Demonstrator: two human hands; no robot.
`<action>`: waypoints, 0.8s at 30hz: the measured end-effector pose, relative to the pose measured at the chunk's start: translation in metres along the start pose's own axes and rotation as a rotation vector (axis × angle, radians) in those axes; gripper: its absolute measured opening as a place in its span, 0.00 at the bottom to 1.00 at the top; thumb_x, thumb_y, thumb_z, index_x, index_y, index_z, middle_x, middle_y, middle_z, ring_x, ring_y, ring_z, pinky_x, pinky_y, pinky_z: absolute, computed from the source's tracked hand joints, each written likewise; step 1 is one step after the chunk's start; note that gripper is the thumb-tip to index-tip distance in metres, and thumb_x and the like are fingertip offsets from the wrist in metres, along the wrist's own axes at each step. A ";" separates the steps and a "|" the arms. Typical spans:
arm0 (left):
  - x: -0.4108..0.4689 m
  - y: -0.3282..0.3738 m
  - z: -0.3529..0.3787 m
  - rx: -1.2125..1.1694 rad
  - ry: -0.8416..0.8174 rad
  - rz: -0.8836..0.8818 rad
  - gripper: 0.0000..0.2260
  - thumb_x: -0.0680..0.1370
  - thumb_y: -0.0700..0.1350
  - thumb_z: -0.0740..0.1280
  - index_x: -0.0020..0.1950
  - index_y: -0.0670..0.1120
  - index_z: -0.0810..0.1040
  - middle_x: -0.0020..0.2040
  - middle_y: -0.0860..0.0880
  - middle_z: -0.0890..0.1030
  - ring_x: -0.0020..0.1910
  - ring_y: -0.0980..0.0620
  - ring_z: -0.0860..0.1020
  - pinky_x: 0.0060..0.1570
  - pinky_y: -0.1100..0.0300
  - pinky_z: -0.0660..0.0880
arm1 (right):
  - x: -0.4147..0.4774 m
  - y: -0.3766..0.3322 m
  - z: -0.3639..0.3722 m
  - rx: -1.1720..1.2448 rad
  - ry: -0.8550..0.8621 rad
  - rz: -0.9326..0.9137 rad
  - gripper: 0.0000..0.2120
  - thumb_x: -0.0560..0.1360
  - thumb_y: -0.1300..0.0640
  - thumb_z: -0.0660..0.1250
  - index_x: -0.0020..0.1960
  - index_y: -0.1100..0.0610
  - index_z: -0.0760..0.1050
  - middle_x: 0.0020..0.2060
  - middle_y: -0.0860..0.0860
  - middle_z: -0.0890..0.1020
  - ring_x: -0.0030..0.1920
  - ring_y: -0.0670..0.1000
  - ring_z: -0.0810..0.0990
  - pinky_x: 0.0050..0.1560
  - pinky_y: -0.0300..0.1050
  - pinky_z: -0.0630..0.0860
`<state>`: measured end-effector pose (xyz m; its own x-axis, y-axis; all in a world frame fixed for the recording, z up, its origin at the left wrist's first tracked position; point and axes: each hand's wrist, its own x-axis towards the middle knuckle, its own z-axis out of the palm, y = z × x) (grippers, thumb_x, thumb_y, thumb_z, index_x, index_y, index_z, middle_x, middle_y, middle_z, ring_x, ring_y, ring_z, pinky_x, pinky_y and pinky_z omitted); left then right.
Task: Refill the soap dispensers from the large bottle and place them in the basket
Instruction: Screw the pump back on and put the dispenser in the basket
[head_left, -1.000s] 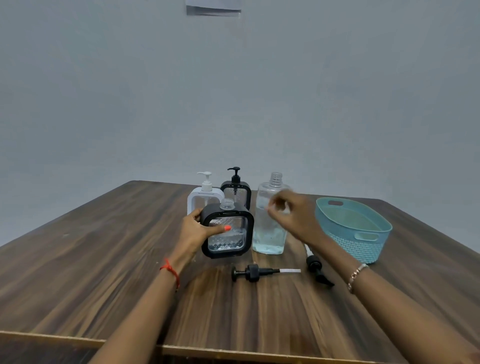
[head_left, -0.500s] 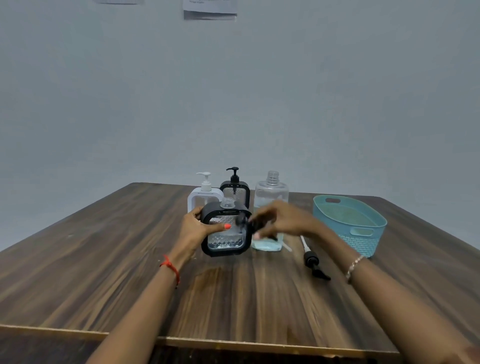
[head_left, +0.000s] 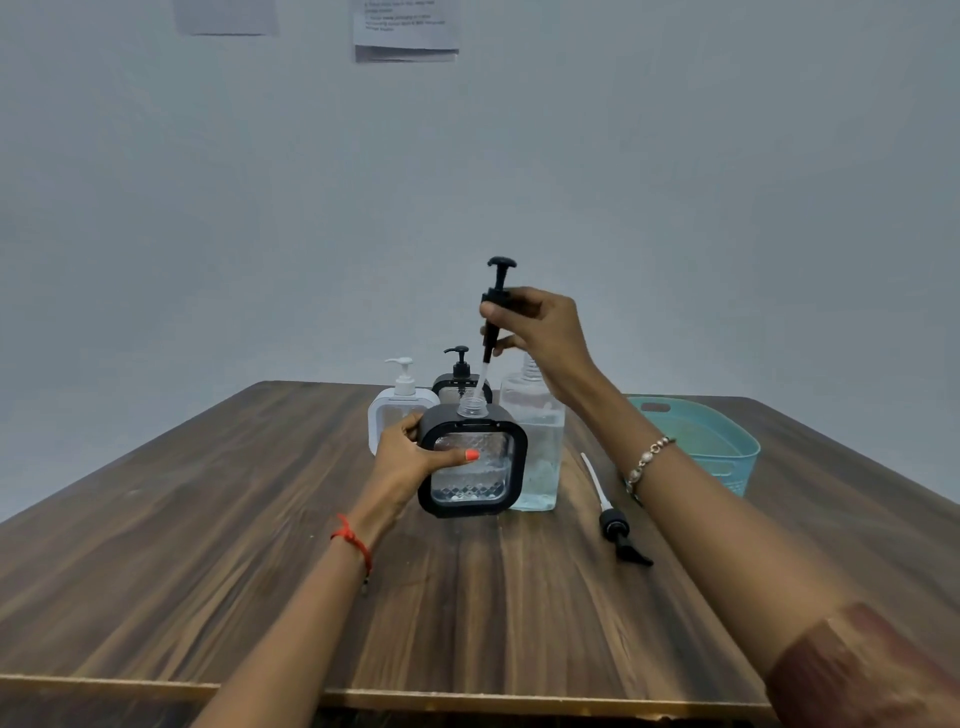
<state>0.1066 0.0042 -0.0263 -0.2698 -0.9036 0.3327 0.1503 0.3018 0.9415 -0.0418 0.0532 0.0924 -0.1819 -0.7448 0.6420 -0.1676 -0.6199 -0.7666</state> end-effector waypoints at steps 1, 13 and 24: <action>-0.001 0.001 0.001 -0.003 0.001 0.003 0.22 0.60 0.33 0.78 0.50 0.46 0.77 0.46 0.48 0.83 0.45 0.51 0.82 0.45 0.61 0.80 | -0.004 0.004 0.001 -0.024 -0.021 0.011 0.07 0.71 0.66 0.71 0.49 0.62 0.78 0.39 0.55 0.82 0.38 0.56 0.81 0.35 0.44 0.80; -0.003 0.006 0.004 -0.030 0.018 0.008 0.20 0.61 0.32 0.78 0.49 0.44 0.78 0.46 0.45 0.83 0.44 0.48 0.82 0.47 0.56 0.80 | -0.037 0.047 0.004 -0.358 -0.108 0.159 0.18 0.64 0.55 0.78 0.49 0.58 0.76 0.45 0.53 0.85 0.46 0.49 0.84 0.50 0.44 0.79; -0.003 0.009 0.003 -0.073 0.066 0.000 0.18 0.61 0.32 0.77 0.47 0.44 0.79 0.42 0.47 0.83 0.40 0.51 0.82 0.38 0.64 0.80 | -0.040 0.035 -0.005 -0.141 0.070 0.089 0.10 0.73 0.62 0.68 0.36 0.64 0.81 0.30 0.56 0.83 0.32 0.48 0.82 0.41 0.38 0.77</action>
<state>0.1058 0.0107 -0.0186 -0.2064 -0.9225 0.3262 0.2197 0.2812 0.9342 -0.0453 0.0625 0.0403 -0.2688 -0.7732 0.5744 -0.2807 -0.5076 -0.8146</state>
